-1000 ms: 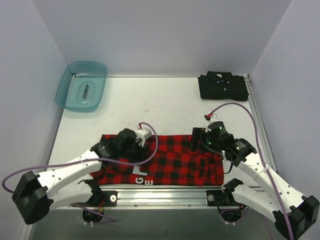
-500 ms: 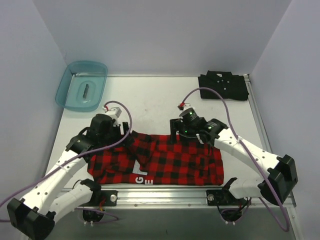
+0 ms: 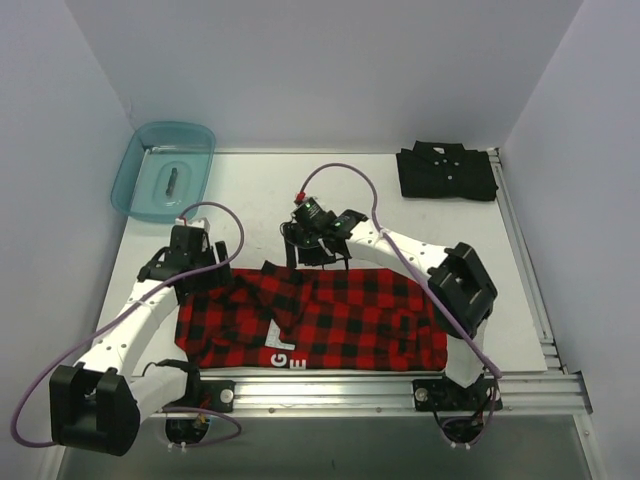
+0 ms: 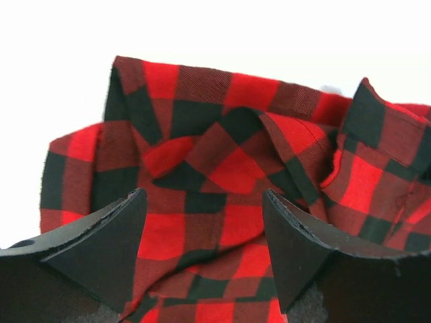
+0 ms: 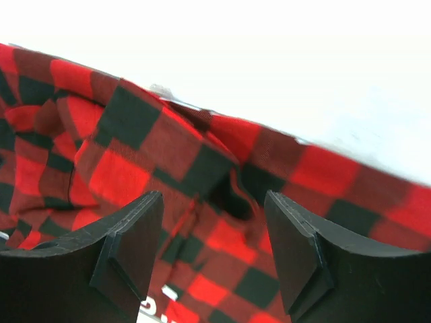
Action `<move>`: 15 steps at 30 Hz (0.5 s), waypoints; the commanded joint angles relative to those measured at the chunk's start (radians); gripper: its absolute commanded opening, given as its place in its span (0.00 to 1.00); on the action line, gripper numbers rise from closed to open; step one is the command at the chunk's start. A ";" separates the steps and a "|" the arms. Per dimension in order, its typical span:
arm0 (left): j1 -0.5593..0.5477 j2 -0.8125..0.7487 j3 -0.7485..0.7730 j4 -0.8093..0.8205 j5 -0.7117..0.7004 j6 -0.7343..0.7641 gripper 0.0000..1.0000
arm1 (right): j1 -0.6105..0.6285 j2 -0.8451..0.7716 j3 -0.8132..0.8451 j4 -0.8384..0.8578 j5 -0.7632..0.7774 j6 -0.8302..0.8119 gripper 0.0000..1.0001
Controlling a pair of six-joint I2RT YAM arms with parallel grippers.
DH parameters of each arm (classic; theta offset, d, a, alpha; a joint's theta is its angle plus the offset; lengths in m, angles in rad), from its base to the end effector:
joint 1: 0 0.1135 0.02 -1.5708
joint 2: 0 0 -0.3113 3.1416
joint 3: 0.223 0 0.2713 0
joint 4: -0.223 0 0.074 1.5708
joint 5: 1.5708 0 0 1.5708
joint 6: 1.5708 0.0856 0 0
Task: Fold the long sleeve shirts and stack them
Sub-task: Fold the shirt
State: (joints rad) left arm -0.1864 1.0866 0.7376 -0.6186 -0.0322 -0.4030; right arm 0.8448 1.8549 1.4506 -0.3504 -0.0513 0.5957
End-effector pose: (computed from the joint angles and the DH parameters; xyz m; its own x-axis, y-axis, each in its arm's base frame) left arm 0.2312 -0.0408 0.2235 -0.8100 -0.2461 -0.5322 -0.1635 0.9665 -0.1981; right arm 0.3222 0.3696 0.2541 -0.8094 -0.0677 -0.5833 -0.3835 0.8131 0.4378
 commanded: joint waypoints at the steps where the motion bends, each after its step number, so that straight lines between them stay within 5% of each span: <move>1: 0.010 -0.045 0.005 0.076 -0.049 0.026 0.78 | -0.001 0.058 0.059 0.011 -0.077 0.021 0.62; 15: 0.019 -0.048 0.005 0.083 -0.026 0.023 0.78 | 0.000 0.168 0.036 0.126 -0.183 0.092 0.61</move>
State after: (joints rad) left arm -0.1783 1.0565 0.7326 -0.5789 -0.0555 -0.3950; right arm 0.8444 2.0148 1.4723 -0.2501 -0.2012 0.6666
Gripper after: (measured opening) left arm 0.779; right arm 0.613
